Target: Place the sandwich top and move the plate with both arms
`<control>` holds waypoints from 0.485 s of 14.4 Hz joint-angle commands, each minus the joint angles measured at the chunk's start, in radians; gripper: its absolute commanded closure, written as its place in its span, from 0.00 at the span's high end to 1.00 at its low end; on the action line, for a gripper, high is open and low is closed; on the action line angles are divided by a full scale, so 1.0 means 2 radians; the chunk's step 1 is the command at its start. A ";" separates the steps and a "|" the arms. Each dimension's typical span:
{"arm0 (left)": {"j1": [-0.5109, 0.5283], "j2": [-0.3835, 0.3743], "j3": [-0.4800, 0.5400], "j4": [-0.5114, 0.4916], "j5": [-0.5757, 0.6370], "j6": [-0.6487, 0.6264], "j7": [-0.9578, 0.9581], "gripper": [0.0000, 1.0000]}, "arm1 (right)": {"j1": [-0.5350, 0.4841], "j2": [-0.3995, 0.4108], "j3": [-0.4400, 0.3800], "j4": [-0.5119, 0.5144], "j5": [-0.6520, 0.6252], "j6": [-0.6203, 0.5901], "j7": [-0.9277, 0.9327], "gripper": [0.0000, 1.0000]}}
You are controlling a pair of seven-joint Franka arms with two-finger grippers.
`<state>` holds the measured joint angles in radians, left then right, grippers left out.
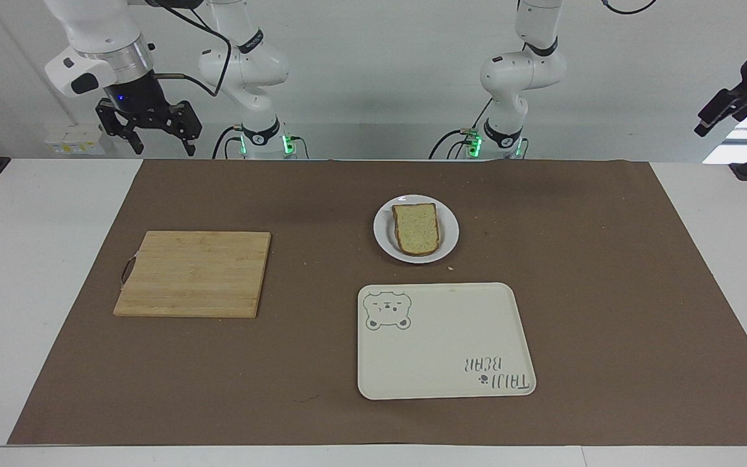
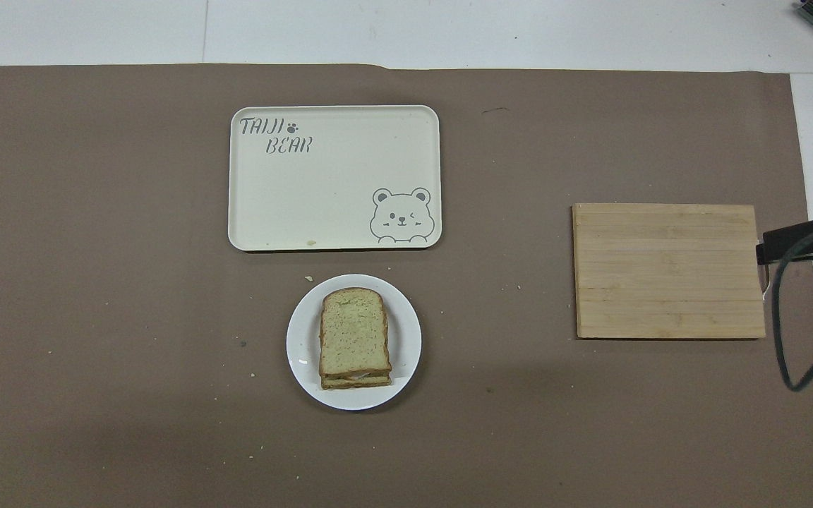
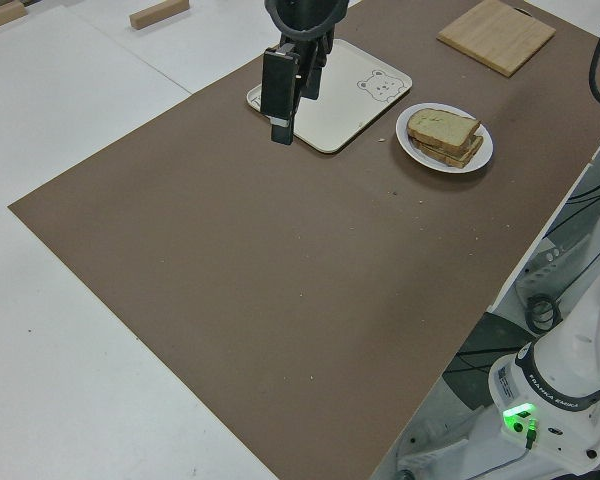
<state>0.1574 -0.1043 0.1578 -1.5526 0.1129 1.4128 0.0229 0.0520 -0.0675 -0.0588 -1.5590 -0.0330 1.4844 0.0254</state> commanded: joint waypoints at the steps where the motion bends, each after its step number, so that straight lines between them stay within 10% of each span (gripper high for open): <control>1: -0.025 0.008 -0.022 -0.004 -0.012 -0.002 -0.011 1.00 | -0.008 -0.009 0.005 -0.008 0.000 -0.004 -0.011 1.00; 7: -0.152 0.012 -0.037 -0.004 -0.097 0.029 -0.011 1.00 | -0.008 -0.009 0.005 -0.008 0.000 -0.004 -0.011 1.00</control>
<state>-0.0814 -0.0732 0.0680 -1.5558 -0.0689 1.4507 -0.0033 0.0520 -0.0675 -0.0589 -1.5590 -0.0330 1.4844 0.0254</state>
